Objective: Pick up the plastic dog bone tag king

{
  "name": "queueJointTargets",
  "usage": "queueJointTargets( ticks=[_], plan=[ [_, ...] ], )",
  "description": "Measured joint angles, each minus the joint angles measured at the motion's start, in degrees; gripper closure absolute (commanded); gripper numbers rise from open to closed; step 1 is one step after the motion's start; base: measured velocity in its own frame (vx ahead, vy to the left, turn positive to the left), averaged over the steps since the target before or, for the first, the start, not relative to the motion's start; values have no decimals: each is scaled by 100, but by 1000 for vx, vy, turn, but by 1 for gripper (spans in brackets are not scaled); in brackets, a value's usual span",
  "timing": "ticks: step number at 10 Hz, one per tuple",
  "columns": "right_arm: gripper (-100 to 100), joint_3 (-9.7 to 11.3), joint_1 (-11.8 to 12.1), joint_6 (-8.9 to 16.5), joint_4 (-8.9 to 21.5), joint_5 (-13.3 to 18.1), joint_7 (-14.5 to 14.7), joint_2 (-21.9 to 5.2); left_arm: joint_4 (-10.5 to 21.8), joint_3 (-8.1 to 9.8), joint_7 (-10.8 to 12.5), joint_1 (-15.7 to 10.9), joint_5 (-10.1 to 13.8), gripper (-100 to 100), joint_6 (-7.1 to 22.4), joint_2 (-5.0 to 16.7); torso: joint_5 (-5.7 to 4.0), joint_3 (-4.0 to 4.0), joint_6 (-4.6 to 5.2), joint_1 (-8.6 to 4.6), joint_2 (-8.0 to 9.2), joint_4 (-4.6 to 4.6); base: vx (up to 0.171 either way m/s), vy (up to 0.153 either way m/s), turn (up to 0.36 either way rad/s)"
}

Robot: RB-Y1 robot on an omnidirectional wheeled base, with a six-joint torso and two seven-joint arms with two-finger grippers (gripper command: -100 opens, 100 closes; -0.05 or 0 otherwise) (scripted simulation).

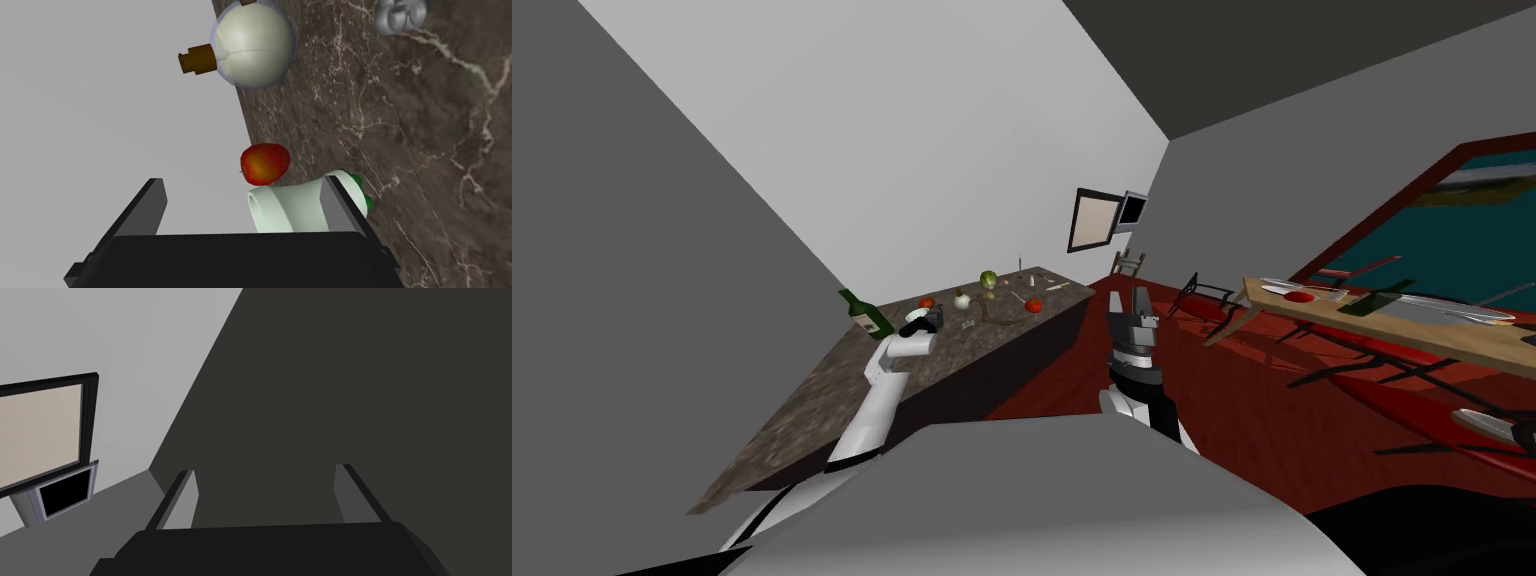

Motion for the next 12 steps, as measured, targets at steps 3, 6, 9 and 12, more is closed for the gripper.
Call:
queueJointTargets(
  ticks=[3,6,9,12],
  plan=[
    [0,0,0,0,0,0,0,0,292,45,111,-219,113,-100,439,108,-1,0,1,-2,-1,0,5,8,-125],
    [0,0,0,0,0,0,0,0,603,86,243,-410,219,-100,857,194,0,0,-1,-2,0,0,6,8,-68],
    [0,0,0,0,0,0,0,0,927,144,429,-680,390,-100,1379,330,-1,-2,3,-2,-4,-1,12,11,-107],
    [0,0,0,0,0,0,0,0,1285,198,598,-914,582,-100,1933,472,0,-2,-1,-1,-4,-1,15,10,-125]
  ],
)
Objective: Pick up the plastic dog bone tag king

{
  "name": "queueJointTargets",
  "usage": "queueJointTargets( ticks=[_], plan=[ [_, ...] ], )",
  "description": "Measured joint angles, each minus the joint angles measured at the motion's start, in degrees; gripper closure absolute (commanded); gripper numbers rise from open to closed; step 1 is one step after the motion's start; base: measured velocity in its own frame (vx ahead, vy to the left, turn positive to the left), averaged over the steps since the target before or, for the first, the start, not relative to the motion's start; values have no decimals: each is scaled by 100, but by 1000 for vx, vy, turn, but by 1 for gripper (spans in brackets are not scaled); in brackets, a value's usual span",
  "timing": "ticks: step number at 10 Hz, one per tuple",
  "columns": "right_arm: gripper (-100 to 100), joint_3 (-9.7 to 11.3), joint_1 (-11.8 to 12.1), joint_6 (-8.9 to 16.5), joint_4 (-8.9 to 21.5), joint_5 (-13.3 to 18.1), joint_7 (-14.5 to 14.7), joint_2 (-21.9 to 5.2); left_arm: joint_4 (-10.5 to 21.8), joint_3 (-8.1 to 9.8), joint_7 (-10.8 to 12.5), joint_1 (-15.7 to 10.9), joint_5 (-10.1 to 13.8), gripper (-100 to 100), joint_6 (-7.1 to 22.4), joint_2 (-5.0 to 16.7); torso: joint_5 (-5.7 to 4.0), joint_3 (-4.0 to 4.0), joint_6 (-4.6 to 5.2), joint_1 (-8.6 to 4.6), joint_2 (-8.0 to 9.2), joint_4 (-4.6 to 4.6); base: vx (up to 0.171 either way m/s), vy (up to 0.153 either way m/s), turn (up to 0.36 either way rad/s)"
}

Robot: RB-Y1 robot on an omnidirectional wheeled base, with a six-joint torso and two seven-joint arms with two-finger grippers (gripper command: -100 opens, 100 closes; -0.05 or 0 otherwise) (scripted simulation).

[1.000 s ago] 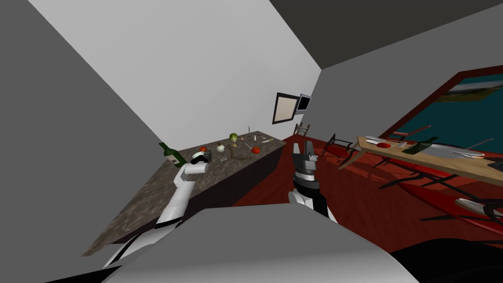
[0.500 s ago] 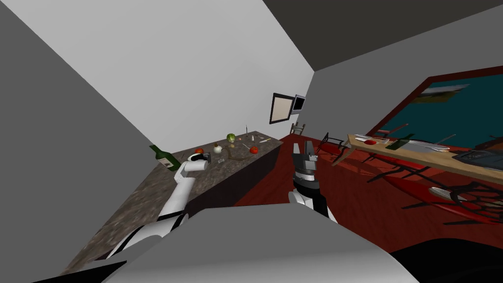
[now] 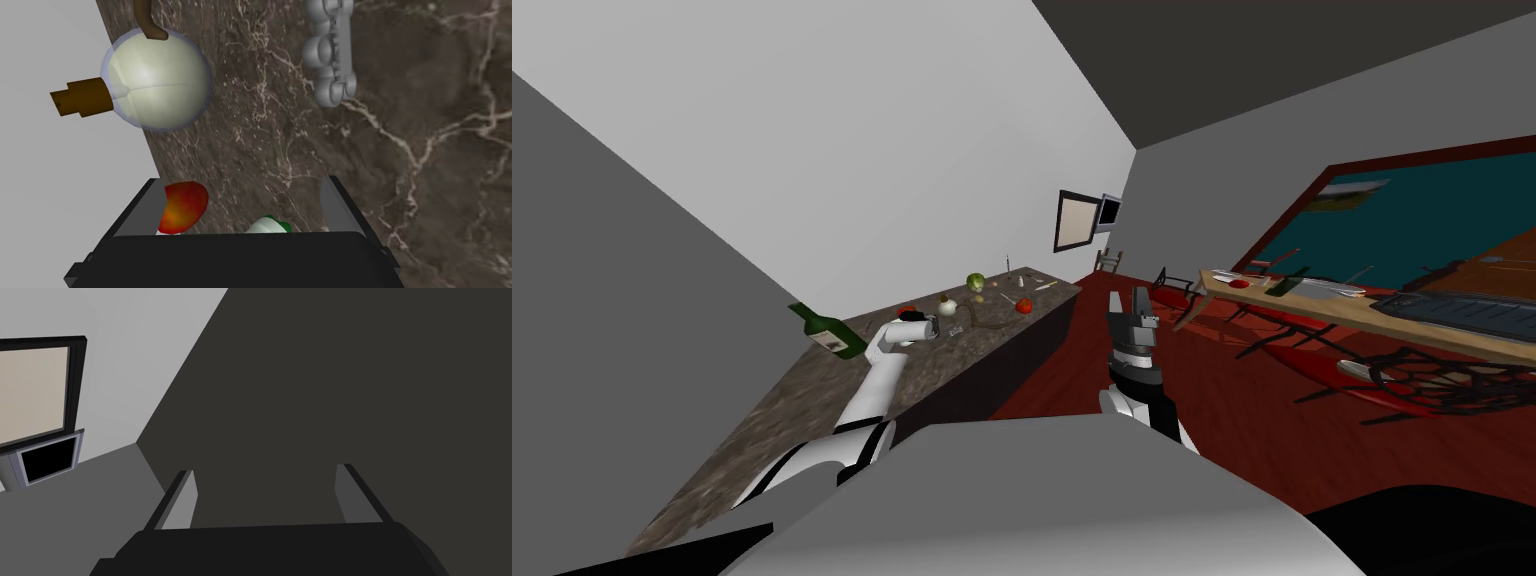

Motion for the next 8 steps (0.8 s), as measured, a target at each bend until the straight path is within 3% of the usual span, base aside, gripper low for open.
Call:
queueJointTargets(
  ticks=[7,8],
  plan=[
    [0,0,0,0,0,0,0,0,1076,113,422,-613,499,-100,1140,349,-1,-1,2,-1,-2,0,16,12,-108],
    [0,0,0,0,0,0,0,0,1096,123,487,-646,543,-100,1344,375,0,0,-2,0,0,0,17,12,-139]
  ],
)
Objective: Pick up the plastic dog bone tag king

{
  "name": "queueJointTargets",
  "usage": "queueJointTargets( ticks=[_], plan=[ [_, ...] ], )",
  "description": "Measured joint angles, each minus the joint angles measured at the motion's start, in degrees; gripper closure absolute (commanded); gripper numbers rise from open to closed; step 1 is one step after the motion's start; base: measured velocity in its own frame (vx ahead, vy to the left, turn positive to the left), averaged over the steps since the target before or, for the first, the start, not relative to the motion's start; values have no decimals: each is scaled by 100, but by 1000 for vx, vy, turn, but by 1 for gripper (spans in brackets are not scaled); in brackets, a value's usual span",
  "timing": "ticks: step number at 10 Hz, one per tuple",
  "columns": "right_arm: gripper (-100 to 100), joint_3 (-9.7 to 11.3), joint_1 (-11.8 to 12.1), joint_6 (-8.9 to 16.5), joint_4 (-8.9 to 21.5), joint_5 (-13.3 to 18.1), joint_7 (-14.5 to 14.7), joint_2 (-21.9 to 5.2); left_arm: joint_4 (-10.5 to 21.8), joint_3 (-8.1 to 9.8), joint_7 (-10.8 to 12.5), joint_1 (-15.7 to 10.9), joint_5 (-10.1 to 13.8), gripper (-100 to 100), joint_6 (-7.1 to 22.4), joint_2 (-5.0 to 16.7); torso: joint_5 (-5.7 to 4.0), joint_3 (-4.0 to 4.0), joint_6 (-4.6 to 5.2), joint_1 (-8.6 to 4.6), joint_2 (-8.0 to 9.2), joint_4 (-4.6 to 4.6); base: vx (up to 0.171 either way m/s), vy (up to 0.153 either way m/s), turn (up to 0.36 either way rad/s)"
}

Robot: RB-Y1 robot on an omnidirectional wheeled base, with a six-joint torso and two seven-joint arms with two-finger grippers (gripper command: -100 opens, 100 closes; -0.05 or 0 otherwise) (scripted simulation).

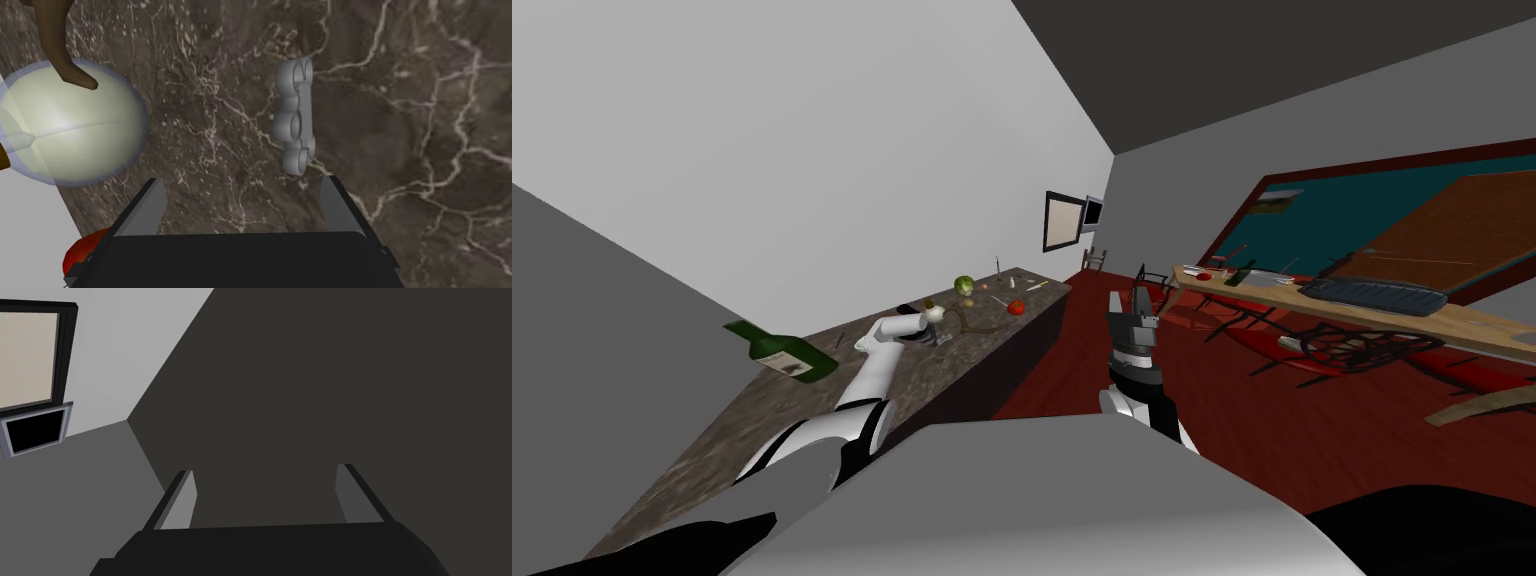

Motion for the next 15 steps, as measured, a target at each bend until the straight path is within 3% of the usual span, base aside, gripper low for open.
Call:
queueJointTargets(
  ticks=[8,14,15],
  plan=[
    [0,0,0,0,0,0,0,0,1033,142,391,-516,581,-100,1179,409,0,-1,1,2,-2,0,17,14,-94],
    [0,0,0,0,0,0,0,0,1603,198,695,-772,910,-100,2001,700,0,1,-2,-1,2,0,14,14,-74],
    [0,0,0,0,0,0,0,0,1607,198,707,-773,914,0,2024,702,0,2,-2,-3,4,1,0,0,0]
  ],
)
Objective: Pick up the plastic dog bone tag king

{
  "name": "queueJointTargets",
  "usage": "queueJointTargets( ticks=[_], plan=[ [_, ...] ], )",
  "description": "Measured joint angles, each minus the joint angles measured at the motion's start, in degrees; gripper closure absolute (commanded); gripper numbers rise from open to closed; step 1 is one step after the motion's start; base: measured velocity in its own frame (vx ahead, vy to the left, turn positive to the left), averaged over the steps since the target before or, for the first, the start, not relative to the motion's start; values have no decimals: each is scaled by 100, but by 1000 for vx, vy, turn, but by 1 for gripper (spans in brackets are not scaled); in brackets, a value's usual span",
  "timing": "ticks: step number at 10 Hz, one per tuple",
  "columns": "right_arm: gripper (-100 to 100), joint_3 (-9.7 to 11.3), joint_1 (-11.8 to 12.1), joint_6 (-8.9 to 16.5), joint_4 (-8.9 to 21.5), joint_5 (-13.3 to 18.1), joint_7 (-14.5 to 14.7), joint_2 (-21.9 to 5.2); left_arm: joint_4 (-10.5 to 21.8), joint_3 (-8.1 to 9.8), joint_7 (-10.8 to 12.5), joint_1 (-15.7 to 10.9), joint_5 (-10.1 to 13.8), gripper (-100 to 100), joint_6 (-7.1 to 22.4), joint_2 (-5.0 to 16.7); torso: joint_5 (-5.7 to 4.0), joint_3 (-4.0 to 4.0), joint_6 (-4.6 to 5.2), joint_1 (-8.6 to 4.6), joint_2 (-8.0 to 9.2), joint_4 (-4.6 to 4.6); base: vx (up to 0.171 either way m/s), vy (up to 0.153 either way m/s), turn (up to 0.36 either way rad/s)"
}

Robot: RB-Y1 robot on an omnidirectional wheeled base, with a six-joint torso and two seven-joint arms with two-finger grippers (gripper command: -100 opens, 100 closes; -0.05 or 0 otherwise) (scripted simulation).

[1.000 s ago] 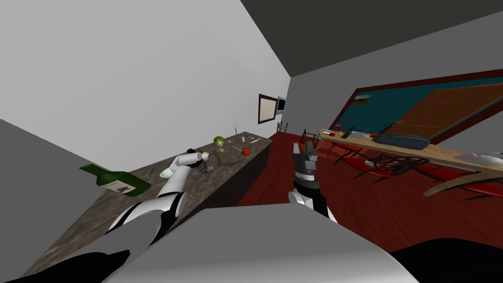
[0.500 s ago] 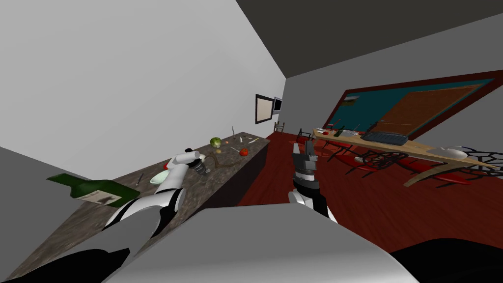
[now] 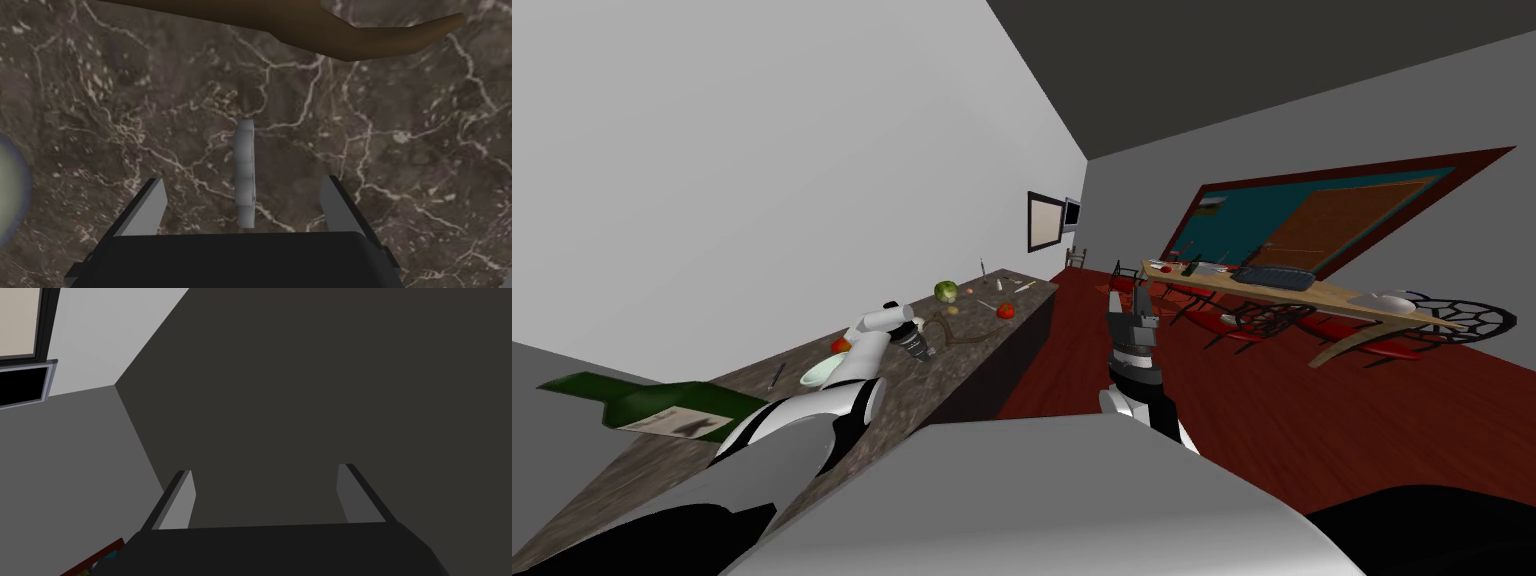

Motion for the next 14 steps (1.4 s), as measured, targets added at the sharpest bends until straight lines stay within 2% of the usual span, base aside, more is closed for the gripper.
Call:
queueJointTargets(
  ticks=[1,4,5,9,10,11,12,14],
  plan=[
    [0,0,0,0,0,0,0,0,0,0,-1,0,0,-100,-2,0,0,1,0,-2,1,0,14,8,9],
    [0,0,0,0,0,0,0,0,115,-11,-43,113,-40,-100,-259,-121,1,-3,0,1,-5,-1,16,6,4],
    [0,0,0,0,0,0,0,0,123,-12,-47,117,-42,100,-283,-125,-1,-1,0,-1,-2,0,0,0,0],
    [0,0,0,0,0,0,0,0,145,7,1,115,-30,100,-218,-123,14,3,12,19,7,-2,2,-1,6],
    [0,0,0,0,0,0,0,0,144,7,-1,114,-29,0,-219,-124,15,3,11,24,7,-2,0,0,0],
    [0,0,0,0,0,0,0,0,143,7,-2,114,-29,100,-220,-124,15,2,11,26,7,-2,0,0,0],
    [0,0,0,0,0,0,0,0,197,-14,-33,97,-49,100,-297,-140,19,-1,13,30,3,-5,-24,-6,-22],
    [0,0,0,0,0,0,0,0,71,-11,-20,-4,-19,100,-111,-34,18,1,10,27,7,-5,-19,-7,-9]
  ],
)
